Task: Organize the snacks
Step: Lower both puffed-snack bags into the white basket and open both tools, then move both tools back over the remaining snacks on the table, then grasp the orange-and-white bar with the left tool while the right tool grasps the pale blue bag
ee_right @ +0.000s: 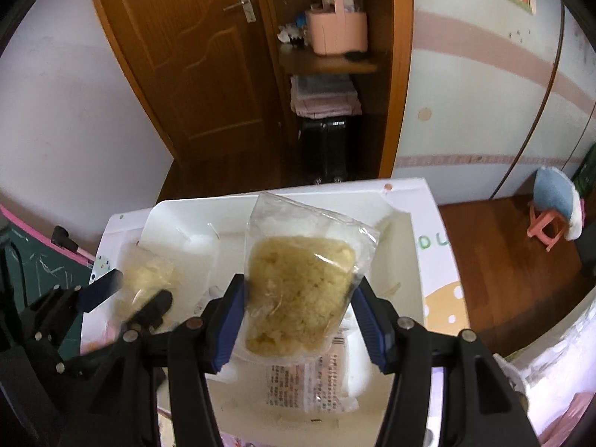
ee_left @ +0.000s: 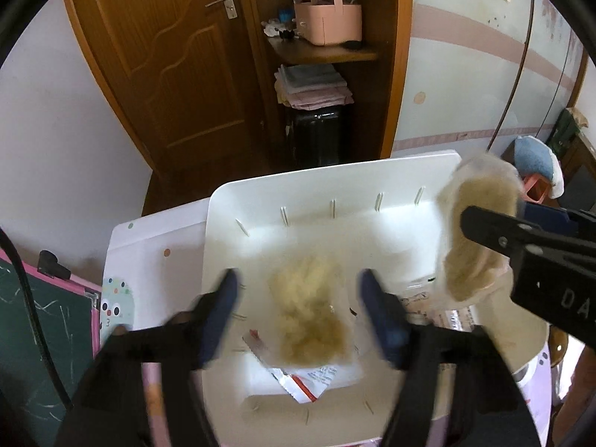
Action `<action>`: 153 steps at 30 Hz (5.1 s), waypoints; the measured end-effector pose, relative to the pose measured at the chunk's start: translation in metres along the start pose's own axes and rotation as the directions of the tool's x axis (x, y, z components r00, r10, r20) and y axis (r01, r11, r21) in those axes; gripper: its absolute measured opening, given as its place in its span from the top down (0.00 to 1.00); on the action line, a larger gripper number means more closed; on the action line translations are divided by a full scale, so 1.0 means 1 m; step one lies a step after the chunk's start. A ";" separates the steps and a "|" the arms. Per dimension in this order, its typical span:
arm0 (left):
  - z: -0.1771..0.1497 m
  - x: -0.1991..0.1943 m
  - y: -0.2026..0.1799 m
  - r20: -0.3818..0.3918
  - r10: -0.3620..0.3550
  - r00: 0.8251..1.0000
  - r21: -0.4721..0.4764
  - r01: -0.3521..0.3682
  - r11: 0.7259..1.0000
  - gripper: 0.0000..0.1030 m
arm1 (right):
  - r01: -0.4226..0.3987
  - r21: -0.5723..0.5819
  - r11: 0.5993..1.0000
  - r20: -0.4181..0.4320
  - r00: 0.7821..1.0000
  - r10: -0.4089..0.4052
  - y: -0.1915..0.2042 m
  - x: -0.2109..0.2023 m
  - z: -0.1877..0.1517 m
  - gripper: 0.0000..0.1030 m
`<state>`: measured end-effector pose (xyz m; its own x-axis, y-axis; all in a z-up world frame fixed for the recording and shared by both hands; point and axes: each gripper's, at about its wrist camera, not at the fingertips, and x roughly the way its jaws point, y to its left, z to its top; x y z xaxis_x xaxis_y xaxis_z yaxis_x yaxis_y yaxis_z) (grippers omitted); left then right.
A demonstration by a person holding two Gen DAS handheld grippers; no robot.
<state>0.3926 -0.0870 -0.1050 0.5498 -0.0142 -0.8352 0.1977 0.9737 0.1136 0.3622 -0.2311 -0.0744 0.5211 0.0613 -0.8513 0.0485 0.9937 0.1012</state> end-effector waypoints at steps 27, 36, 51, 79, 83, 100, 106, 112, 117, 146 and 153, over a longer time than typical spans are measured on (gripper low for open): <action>-0.032 -0.074 0.014 0.036 -0.003 0.999 -0.019 0.003 1.000 0.12 | 0.016 -0.003 1.000 0.087 0.996 -0.016 0.008 -0.064 -0.026 0.22; -0.061 -0.131 0.018 0.064 -0.010 0.998 -0.029 0.012 1.000 0.11 | 0.003 -0.027 1.000 0.123 0.992 0.000 0.016 -0.115 -0.059 0.22; -0.147 -0.227 0.033 0.147 -0.090 0.985 -0.078 0.102 0.992 0.11 | 0.004 -0.101 0.995 0.183 0.983 0.014 0.021 -0.214 -0.163 0.21; -0.282 -0.170 0.036 0.033 -0.035 0.999 -0.271 0.043 0.962 0.08 | 0.069 0.049 0.996 -0.092 0.994 -0.065 0.006 -0.108 -0.316 0.00; -0.290 -0.134 0.033 -0.038 -0.019 0.999 -0.277 0.008 0.961 0.08 | 0.089 0.041 0.995 -0.148 0.986 -0.082 0.006 -0.085 -0.328 0.00; -0.311 -0.058 0.033 -0.229 -0.073 0.971 -0.338 -0.009 0.941 0.08 | 0.133 -0.002 0.991 -0.258 0.958 -0.129 0.004 -0.041 -0.340 0.00; -0.320 -0.052 0.034 -0.262 -0.098 0.960 -0.340 0.003 0.940 0.08 | 0.148 0.019 0.989 -0.274 0.952 -0.137 -0.001 -0.039 -0.341 0.00; -0.324 -0.054 0.035 -0.264 -0.079 0.961 -0.322 -0.011 0.947 0.40 | 0.146 -0.003 0.989 -0.254 0.957 -0.142 0.000 -0.042 -0.345 0.04; -0.324 -0.063 0.037 -0.236 -0.091 0.968 -0.344 0.004 0.939 0.62 | 0.144 -0.007 0.990 -0.211 0.967 -0.142 0.007 -0.054 -0.352 0.12; -0.277 -0.181 0.037 0.070 -0.038 0.997 -0.262 0.055 0.964 0.63 | 0.052 -0.030 0.998 0.173 0.984 -0.046 0.018 -0.169 -0.294 0.57; -0.228 -0.221 0.046 0.155 -0.006 0.988 -0.195 0.036 0.980 0.63 | 0.057 -0.056 0.997 0.311 0.950 -0.037 0.020 -0.213 -0.237 0.57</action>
<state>0.0953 0.0123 -0.0383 0.6678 -0.0550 -0.7423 0.0553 0.9982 -0.0241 0.0497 -0.2018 -0.0132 0.7579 -0.0078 -0.6523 0.0303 0.9993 0.0233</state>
